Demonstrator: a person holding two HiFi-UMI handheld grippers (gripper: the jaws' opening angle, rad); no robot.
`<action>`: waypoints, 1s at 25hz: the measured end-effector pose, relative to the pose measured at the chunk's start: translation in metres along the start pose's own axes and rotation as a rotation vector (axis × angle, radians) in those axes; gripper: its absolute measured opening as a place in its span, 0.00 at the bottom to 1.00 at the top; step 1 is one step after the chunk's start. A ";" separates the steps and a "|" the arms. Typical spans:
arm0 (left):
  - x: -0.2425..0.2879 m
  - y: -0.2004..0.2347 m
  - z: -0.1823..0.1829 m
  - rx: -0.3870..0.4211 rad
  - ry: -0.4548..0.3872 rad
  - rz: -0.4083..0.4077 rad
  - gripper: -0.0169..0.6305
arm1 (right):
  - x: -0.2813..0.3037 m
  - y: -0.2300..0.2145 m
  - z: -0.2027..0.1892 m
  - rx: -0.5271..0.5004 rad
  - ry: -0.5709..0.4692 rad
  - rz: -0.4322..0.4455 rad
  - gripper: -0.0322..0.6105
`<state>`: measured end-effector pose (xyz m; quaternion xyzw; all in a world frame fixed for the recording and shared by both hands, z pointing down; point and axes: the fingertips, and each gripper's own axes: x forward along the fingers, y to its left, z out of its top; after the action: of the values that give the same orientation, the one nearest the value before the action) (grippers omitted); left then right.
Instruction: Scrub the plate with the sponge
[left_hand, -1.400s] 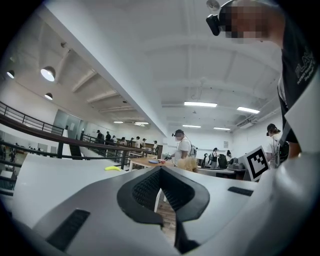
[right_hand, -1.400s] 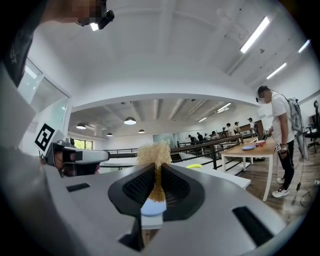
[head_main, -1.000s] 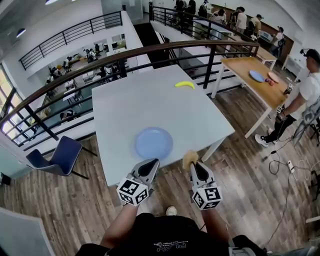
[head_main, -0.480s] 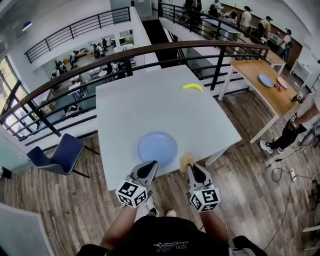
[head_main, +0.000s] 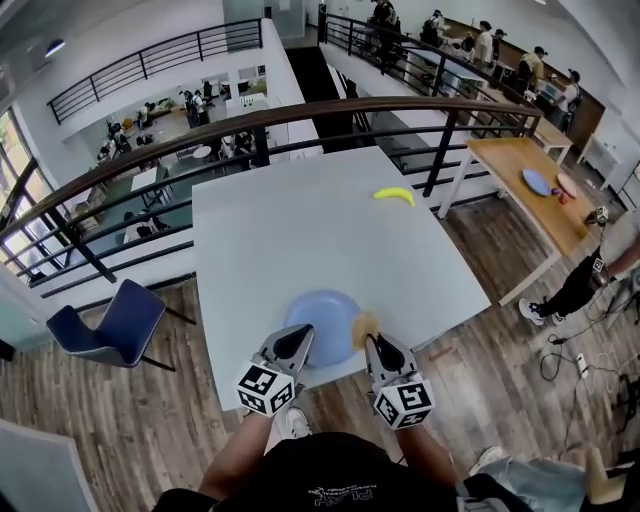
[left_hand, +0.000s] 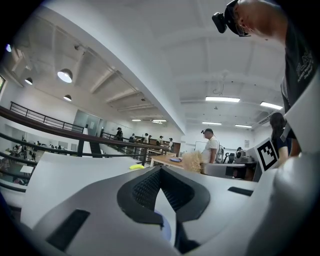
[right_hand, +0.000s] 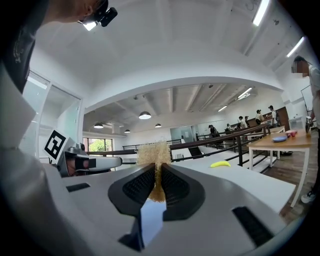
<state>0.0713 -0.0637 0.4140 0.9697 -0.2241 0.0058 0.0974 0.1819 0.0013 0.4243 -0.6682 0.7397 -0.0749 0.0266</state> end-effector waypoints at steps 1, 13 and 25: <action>0.001 0.006 0.001 -0.006 0.004 -0.004 0.03 | 0.007 0.001 0.000 0.009 0.004 0.004 0.12; -0.002 0.083 0.034 0.068 -0.082 0.050 0.03 | 0.096 0.032 0.011 -0.034 -0.002 0.040 0.12; 0.000 0.136 0.036 0.064 -0.076 0.166 0.03 | 0.139 0.027 0.012 -0.003 0.008 0.082 0.12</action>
<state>0.0115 -0.1902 0.4043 0.9498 -0.3071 -0.0157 0.0569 0.1424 -0.1350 0.4171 -0.6370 0.7668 -0.0753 0.0257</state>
